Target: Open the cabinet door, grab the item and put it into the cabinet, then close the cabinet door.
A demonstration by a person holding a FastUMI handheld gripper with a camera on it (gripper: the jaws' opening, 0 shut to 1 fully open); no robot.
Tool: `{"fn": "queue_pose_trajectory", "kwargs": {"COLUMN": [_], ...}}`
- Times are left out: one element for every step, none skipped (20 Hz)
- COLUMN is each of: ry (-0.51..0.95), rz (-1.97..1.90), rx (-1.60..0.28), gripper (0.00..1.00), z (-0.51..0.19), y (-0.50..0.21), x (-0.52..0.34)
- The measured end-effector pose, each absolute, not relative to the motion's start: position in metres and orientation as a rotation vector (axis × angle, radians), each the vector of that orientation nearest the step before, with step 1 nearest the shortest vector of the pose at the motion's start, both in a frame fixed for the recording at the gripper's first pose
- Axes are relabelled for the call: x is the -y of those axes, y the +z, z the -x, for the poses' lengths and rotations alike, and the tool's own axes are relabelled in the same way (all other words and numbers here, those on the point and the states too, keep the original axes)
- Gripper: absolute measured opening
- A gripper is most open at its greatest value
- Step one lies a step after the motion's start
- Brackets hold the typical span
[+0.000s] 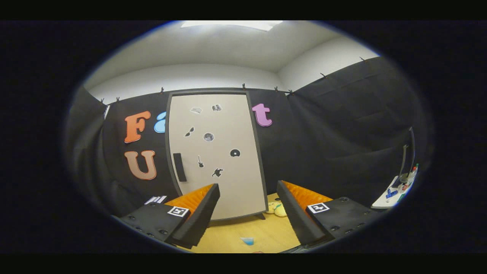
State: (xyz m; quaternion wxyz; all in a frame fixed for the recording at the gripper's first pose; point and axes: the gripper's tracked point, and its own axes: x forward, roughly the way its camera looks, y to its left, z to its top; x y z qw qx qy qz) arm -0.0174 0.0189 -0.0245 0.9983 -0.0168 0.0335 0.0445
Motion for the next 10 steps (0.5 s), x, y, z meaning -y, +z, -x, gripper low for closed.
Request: {"fn": "queue_pose_trajectory", "kwargs": {"ry": [0.105, 0.113, 0.117, 0.121, 0.140, 0.171, 0.200, 0.227, 0.256, 0.282], "rz": [0.035, 0.035, 0.039, 0.046, 0.053, 0.065, 0.084, 0.104, 0.118, 0.129], "rx": [-0.077, -0.081, -0.086, -0.099, -0.114, -0.123, -0.131, -0.135, -0.133, -0.139], "gripper": [0.97, 0.97, 0.97, 0.97, 0.97, 0.97, 0.97, 0.97, 0.97, 0.98], "z": [0.015, 0.013, 0.008, 0.000, -0.008, -0.017, -0.028, -0.039, -0.051, -0.063], "y": [-0.028, -0.030, -0.034, -0.039, -0.044, -0.047, -0.049, -0.050, -0.052, -0.054], "x": [-0.025, -0.031, -0.036, -0.045, -0.060, -0.079, -0.098, -0.117, -0.139, -0.157]}}
